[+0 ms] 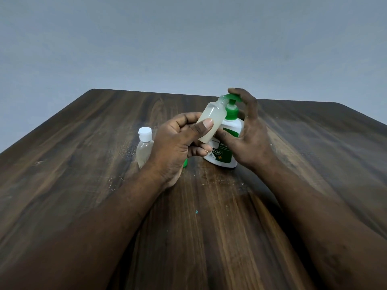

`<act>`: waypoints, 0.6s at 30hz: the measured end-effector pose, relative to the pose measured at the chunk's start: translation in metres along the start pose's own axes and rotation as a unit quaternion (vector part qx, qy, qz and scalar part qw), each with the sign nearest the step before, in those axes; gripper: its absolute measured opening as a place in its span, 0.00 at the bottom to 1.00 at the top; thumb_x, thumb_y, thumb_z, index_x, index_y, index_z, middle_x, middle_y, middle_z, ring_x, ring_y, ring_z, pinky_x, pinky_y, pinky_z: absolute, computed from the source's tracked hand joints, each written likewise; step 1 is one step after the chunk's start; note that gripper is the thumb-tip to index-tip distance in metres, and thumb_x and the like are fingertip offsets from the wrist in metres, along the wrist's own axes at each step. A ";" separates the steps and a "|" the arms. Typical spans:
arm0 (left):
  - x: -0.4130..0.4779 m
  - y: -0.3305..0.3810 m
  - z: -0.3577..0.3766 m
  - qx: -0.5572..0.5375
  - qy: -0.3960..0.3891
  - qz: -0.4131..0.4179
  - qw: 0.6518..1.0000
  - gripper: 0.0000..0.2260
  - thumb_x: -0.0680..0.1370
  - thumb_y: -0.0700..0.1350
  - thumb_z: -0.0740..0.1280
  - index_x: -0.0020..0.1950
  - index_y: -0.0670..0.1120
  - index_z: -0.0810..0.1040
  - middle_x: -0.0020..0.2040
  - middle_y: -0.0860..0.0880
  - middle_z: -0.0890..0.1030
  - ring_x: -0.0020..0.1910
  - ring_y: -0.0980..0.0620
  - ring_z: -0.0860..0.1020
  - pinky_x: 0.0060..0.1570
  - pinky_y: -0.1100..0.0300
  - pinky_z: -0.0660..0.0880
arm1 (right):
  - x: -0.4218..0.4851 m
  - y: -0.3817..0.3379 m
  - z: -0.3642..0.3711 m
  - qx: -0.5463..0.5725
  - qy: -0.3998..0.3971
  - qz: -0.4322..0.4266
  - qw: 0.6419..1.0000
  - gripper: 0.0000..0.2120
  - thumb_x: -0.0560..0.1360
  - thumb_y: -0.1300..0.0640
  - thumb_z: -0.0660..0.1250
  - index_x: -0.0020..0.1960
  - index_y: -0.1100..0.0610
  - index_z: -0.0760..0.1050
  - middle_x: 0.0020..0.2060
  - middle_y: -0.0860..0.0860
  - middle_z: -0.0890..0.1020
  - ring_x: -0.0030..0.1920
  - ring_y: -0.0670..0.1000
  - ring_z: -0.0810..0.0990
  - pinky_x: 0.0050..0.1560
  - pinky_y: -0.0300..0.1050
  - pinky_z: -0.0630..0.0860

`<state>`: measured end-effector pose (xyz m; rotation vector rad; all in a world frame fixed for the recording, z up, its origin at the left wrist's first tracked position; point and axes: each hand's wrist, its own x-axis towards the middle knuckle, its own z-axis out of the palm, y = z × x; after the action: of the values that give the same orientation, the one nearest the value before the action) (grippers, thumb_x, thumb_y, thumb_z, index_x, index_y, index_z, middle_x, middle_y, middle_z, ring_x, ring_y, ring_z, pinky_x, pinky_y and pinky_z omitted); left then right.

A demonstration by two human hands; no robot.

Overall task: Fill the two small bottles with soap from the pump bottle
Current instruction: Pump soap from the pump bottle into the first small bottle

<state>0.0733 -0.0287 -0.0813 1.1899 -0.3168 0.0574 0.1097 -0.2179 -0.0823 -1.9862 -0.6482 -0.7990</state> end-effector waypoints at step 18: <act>0.000 0.001 0.000 -0.005 0.002 0.001 1.000 0.20 0.73 0.48 0.75 0.62 0.40 0.81 0.45 0.41 0.87 0.32 0.50 0.82 0.30 0.65 0.79 | -0.001 0.002 0.002 -0.010 0.011 -0.011 1.000 0.40 0.74 0.56 0.80 0.79 0.50 0.62 0.61 0.27 0.76 0.59 0.44 0.84 0.53 0.45 0.83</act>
<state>0.0732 -0.0285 -0.0804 1.1804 -0.3139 0.0592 0.1110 -0.2172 -0.0851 -1.9889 -0.6539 -0.8420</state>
